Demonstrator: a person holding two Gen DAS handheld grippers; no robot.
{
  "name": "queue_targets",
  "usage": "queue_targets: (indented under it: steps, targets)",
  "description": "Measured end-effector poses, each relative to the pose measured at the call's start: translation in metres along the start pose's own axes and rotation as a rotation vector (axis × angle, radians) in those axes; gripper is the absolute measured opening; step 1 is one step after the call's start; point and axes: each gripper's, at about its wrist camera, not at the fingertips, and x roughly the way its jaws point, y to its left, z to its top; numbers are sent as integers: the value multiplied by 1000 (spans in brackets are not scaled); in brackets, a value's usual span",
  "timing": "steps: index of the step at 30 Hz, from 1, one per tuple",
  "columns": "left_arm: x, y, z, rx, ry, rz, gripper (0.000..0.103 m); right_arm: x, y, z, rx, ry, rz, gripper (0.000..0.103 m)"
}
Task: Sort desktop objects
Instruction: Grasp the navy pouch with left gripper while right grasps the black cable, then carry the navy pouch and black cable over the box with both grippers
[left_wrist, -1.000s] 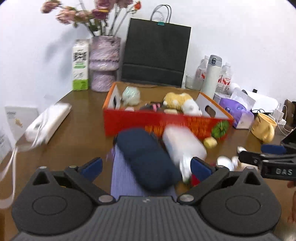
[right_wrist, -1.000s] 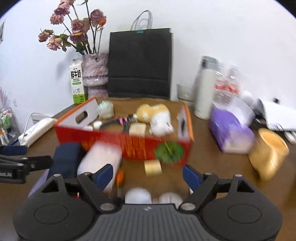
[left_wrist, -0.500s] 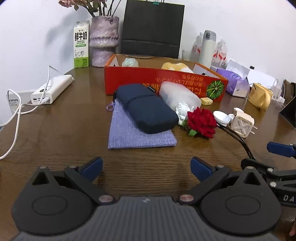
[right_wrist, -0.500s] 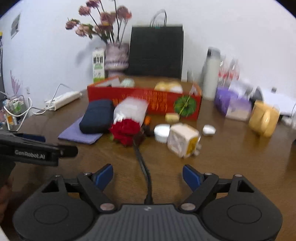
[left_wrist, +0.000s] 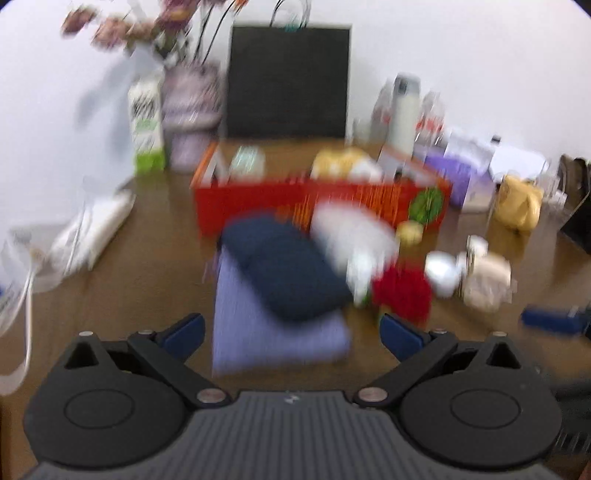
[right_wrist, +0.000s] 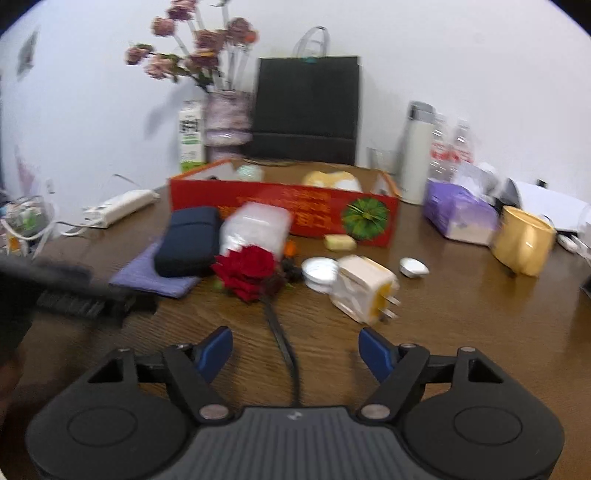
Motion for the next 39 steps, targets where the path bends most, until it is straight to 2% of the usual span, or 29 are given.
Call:
queue_targets:
  steps: [1, 3, 4, 5, 7, 8, 10, 11, 12, 14, 19, 22, 25, 28, 31, 34, 39]
  targets:
    - [11, -1, 13, 1, -4, -1, 103, 4, 2, 3, -2, -1, 12, 61]
    - [39, -1, 32, -9, 29, 3, 103, 18, 4, 9, -10, 27, 30, 35]
    - [56, 1, 39, -17, 66, 21, 102, 27, 4, 11, -4, 52, 32, 28]
    - [71, 3, 44, -29, 100, 36, 98, 33, 3, 12, 10, 70, 33, 17]
    - [96, 13, 50, -92, 184, 24, 94, 40, 0, 13, 38, 87, 50, 15]
    - [101, 17, 51, -123, 196, -2, 91, 41, 0, 13, 40, 90, 62, 15]
    - [112, 18, 52, -125, 215, -7, 86, 45, 2, 13, 27, 104, 73, 15]
    - [113, 18, 51, -120, 205, -3, 78, 48, 3, 13, 21, 114, 77, 14]
    - [110, 16, 51, -116, 189, 4, 75, 50, 3, 14, 17, 111, 81, 8]
    - [99, 16, 50, -115, 160, -5, 68, 48, 4, 17, 18, 90, 78, 5]
    - [32, 17, 54, -98, 8, -55, 67, 19, 4, 36, -6, -43, 61, 3]
    - [-5, 23, 57, -112, -34, -96, 67, -5, 2, 52, -21, -129, 40, 3]
    - [-39, 27, 45, -121, -19, -159, 67, -34, 0, 63, -13, -193, 42, 3]
    - [-55, 23, 20, -116, 42, -182, 67, -57, 3, 61, -7, -216, 69, 3]
    - [-66, 20, -13, -116, 93, -184, 67, -62, 9, 49, 1, -195, 72, 3]
    - [-68, 19, -33, -114, 131, -178, 67, -57, 14, 36, 11, -133, 72, 3]
    - [-71, 23, -44, -104, 122, -156, 67, -66, 25, 29, -29, -143, 43, 3]
